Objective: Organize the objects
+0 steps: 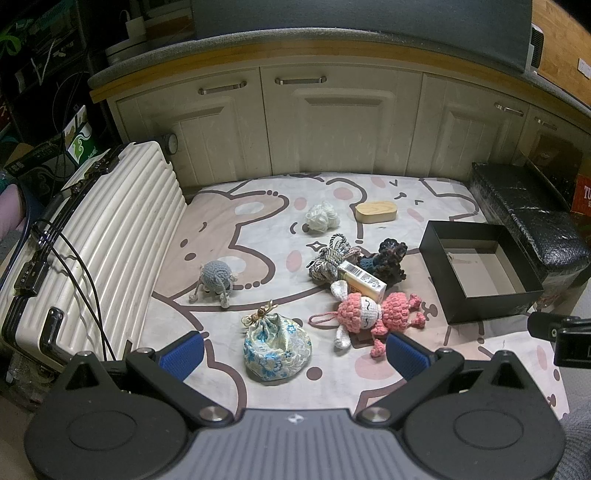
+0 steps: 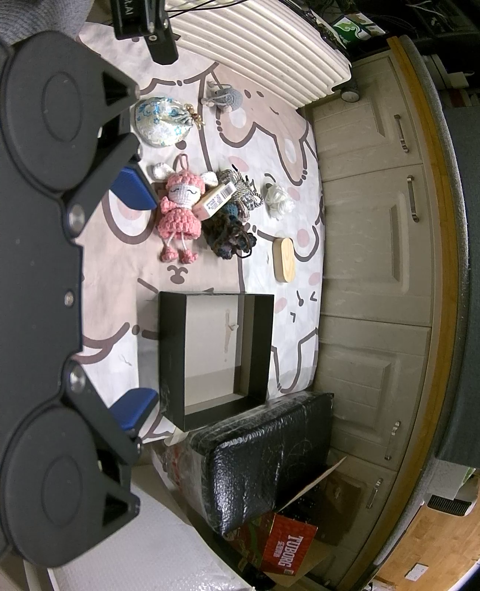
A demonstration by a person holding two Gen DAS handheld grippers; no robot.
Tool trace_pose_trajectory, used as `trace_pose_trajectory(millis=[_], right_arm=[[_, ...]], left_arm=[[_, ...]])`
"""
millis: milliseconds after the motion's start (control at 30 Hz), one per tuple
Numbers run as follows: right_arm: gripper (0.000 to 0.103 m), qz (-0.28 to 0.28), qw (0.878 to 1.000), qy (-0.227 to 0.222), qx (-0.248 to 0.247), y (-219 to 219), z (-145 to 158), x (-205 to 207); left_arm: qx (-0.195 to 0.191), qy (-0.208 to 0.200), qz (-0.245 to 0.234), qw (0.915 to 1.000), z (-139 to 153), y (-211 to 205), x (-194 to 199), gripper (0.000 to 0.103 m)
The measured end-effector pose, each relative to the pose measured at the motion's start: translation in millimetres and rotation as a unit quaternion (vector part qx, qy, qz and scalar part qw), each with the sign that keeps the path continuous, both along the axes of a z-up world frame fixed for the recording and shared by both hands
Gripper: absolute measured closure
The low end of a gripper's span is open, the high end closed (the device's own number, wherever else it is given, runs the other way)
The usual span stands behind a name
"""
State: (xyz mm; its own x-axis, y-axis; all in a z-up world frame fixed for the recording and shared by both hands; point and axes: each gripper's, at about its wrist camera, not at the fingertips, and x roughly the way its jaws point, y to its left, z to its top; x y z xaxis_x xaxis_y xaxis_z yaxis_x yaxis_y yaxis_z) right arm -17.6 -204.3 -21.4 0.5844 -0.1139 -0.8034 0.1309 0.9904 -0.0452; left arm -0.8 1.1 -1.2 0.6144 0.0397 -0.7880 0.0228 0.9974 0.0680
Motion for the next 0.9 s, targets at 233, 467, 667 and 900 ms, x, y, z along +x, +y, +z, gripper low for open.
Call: trace_pose_trajectory(millis=[233, 467, 667, 900], right_arm=[[0.0, 0.0, 1.0, 0.0, 0.0, 0.1, -0.2, 0.1], [0.0, 0.0, 1.0, 0.0, 0.0, 0.0, -0.2, 0.0], [0.0, 0.0, 1.0, 0.001, 0.001, -0.2, 0.2, -0.3], [0.0, 0.0, 1.0, 0.001, 0.001, -0.6, 0.5, 0.5]], left_arm=[[0.0, 0.0, -0.003, 1.0, 0.0, 0.0, 0.1, 0.0], [0.0, 0.0, -0.011, 0.9999, 0.1, 0.0, 0.1, 0.0], [0.0, 0.0, -0.016, 0.9999, 0.1, -0.1, 0.2, 0.0], [0.0, 0.001, -0.016, 0.9999, -2.0, -2.0, 0.6, 0.0]])
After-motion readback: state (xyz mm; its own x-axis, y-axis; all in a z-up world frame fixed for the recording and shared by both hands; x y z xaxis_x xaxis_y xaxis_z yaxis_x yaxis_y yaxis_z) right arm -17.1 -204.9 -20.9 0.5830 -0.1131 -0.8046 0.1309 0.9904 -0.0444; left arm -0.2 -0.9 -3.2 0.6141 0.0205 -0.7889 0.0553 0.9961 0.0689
